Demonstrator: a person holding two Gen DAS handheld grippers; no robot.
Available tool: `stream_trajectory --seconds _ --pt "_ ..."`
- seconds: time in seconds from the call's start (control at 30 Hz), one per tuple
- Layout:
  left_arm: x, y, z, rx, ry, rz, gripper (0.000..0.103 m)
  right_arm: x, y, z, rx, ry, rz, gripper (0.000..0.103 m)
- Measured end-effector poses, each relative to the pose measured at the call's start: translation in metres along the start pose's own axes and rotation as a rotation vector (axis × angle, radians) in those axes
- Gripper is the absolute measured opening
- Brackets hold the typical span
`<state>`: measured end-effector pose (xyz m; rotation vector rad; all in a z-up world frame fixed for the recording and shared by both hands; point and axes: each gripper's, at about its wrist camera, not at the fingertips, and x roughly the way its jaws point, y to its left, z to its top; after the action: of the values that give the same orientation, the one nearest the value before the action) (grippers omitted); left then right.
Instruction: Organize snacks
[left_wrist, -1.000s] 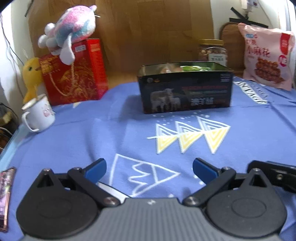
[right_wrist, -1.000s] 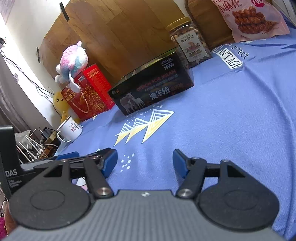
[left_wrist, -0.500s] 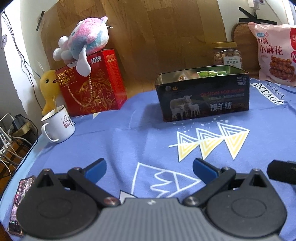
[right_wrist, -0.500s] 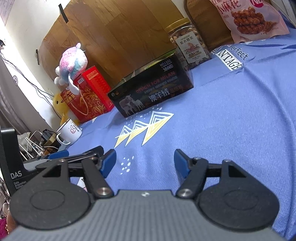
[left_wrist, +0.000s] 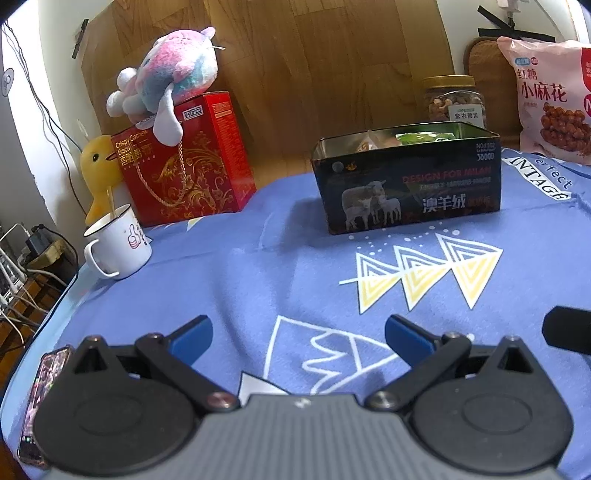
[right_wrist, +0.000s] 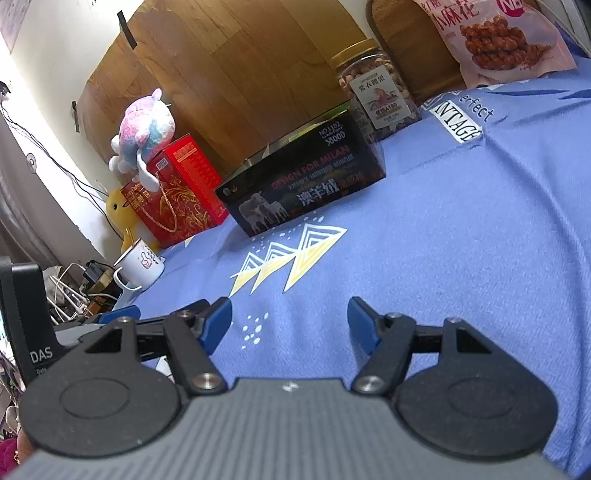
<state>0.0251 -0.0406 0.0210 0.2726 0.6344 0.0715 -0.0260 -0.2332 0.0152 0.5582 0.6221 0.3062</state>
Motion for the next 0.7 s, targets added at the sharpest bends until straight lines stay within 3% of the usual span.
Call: stream_trajectory --seconds 0.7 --pt "0.0012 0.0005 -0.0033 0.019 0.006 0.026 0.103 -0.0001 0.0004 -0.001 0.001 0.001 -0.001 0.071"
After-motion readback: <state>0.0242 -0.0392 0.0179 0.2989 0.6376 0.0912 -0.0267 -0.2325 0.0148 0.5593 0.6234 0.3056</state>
